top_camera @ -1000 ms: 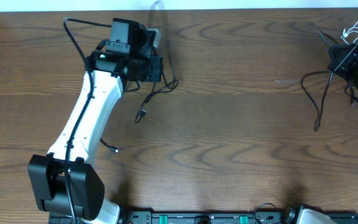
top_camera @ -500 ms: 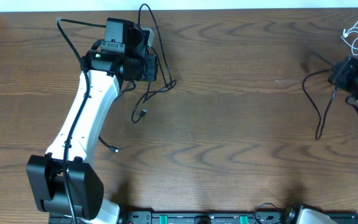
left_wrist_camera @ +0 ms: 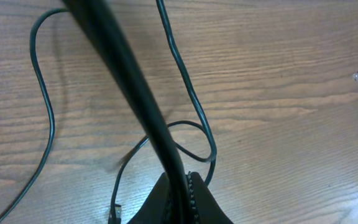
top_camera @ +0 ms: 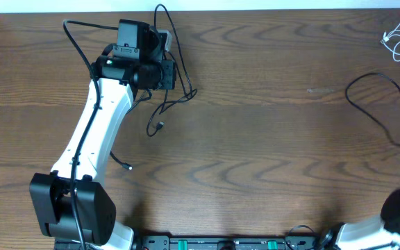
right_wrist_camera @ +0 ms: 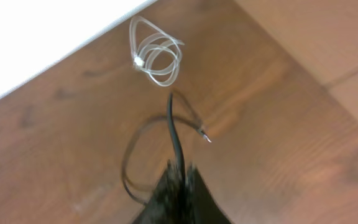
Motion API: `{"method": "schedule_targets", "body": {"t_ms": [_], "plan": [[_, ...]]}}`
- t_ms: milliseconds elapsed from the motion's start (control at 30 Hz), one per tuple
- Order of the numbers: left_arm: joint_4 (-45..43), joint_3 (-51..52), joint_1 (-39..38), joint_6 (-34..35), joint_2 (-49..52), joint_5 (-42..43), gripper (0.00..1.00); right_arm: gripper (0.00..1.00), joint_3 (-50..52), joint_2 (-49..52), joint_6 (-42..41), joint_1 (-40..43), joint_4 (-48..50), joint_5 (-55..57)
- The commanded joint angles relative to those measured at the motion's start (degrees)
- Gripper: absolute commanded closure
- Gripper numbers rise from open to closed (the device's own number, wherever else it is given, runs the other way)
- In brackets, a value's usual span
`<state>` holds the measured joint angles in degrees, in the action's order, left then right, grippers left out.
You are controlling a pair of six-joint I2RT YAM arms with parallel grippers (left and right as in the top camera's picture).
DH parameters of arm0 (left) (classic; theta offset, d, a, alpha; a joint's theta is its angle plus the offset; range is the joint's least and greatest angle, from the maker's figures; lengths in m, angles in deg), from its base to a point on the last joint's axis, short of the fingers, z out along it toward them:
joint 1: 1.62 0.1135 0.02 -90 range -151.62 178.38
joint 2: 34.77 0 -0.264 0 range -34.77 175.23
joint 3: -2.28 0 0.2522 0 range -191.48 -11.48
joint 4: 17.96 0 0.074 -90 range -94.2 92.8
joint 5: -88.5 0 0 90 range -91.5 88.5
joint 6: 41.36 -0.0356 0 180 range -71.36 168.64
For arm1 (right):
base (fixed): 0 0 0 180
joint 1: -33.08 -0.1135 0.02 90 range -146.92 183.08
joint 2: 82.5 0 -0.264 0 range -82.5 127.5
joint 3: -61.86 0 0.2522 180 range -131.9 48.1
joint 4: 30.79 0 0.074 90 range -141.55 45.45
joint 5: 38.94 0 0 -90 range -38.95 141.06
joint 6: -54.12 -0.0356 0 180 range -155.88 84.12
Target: Untangle cables
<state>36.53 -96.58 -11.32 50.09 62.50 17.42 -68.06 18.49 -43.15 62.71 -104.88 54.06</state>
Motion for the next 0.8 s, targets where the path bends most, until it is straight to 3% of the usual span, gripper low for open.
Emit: {"method": "schedule_targets", "body": {"t_ms": [0,133,367,533,600,700,767], "plan": [[-0.1,-0.5,0.0,-0.7,-0.1,-0.6,0.93,0.99,-17.7,7.8,3.4,2.7,-4.8,1.6],[-0.4,-0.5,0.0,-0.7,-0.1,-0.6,0.93,0.99,-30.1,12.8,4.3,5.8,-8.4,1.6],[-0.7,-0.5,0.0,-0.7,-0.1,-0.5,0.93,0.99,-28.9,15.2,7.5,12.9,-10.5,-2.9],[-1.1,-0.5,0.0,0.0,-0.1,-0.5,0.93,0.97,-24.7,18.9,8.9,13.1,-8.7,-5.5],[-1.1,-0.5,0.0,0.0,-0.1,-0.5,0.93,0.75,-23.9,21.2,8.9,13.0,-6.1,-8.8],[-1.1,-0.5,0.0,0.0,-0.1,-0.5,0.93,0.02,-23.9,23.6,8.8,13.1,-4.8,-10.7],[-1.1,-0.5,0.0,0.0,-0.1,-0.5,0.93,0.01,-23.9,23.8,8.6,13.1,-5.0,-10.9]]}}
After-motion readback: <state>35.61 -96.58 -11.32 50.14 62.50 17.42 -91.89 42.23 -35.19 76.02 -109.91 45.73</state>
